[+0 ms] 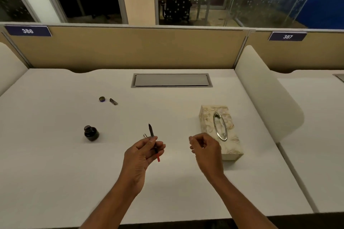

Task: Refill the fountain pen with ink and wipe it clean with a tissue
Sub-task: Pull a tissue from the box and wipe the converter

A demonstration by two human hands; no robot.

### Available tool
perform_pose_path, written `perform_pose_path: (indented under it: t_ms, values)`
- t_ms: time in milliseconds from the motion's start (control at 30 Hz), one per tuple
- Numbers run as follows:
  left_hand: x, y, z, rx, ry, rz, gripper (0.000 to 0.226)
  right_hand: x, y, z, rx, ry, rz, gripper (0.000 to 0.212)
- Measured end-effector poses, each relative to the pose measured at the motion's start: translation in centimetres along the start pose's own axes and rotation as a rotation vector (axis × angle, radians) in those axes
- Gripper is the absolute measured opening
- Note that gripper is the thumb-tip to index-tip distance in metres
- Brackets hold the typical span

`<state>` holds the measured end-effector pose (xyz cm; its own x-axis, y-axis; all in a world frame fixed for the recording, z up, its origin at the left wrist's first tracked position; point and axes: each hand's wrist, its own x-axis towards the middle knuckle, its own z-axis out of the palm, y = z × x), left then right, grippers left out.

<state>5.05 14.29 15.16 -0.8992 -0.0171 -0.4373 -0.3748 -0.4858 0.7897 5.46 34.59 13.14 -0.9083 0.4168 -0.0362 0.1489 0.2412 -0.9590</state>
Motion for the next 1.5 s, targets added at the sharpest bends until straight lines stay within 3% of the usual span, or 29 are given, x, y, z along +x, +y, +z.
perform_pose_path:
  t_ms: [233,567,1133,1500]
  values:
    - [1.6,-1.2,1.9,0.127,-0.025,0.011,0.020,6.1,3.2,-5.0,-0.313,0.336,-0.091,0.004]
    - [4.5,-3.0,4.7,0.245,-0.021,0.008,0.016,10.8,6.2,-5.1,-0.769,0.265,-0.121,0.021]
    - [5.3,-5.3,7.3,0.279,-0.031,-0.024,0.015,12.7,6.9,-4.8,-0.905,0.255,-0.160,0.008]
    - [5.9,-7.3,9.6,0.307,-0.080,-0.066,0.014,12.6,7.7,-5.1,-0.773,0.259,-0.311,0.007]
